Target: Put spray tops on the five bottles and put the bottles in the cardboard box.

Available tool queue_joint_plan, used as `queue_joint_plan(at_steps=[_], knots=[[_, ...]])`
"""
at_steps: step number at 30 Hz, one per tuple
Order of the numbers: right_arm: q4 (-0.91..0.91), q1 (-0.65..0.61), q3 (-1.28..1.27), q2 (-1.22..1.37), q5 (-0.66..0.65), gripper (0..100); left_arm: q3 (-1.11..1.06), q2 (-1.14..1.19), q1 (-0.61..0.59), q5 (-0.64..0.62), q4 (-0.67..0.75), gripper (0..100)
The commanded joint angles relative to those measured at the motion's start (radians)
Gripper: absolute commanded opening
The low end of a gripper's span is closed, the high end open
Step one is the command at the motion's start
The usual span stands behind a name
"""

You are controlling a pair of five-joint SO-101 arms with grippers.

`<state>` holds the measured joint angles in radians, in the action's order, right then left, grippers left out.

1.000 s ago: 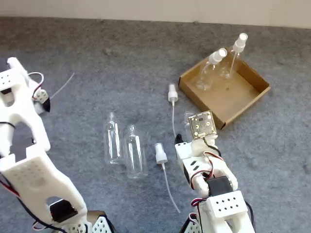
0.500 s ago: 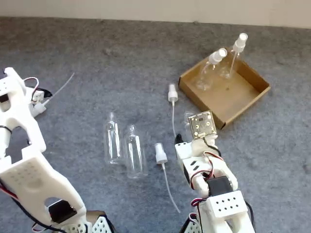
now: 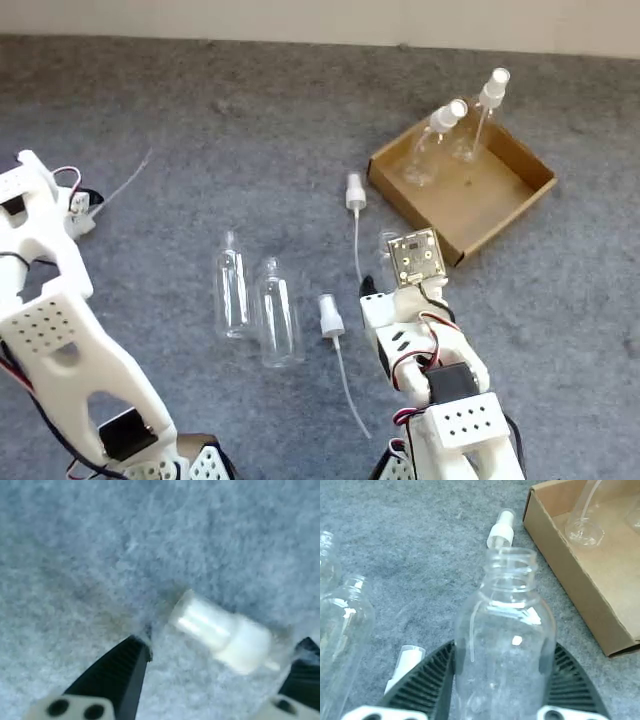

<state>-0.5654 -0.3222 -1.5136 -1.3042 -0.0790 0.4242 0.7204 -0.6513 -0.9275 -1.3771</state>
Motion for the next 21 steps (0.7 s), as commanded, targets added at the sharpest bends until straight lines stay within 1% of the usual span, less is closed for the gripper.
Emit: queue_joint_plan(at_steps=[1,9,14,16,21], knots=[[0.021,-0.010,0.013,-0.018,0.000,19.2,0.182,0.077,-0.013,-0.009,-0.017,38],[0.021,-0.010,0.013,-0.018,0.000,19.2,0.397,0.189,-0.010,-0.008,-0.193,38],[0.021,-0.010,0.013,-0.018,0.000,19.2,0.470,0.234,-0.007,-0.008,-0.245,38],[0.021,-0.010,0.013,-0.018,0.000,19.2,0.487,0.246,-0.012,-0.008,-0.252,34],[0.021,-0.010,0.013,-0.018,0.000,19.2,0.493,0.252,-0.013,-0.003,-0.252,14]])
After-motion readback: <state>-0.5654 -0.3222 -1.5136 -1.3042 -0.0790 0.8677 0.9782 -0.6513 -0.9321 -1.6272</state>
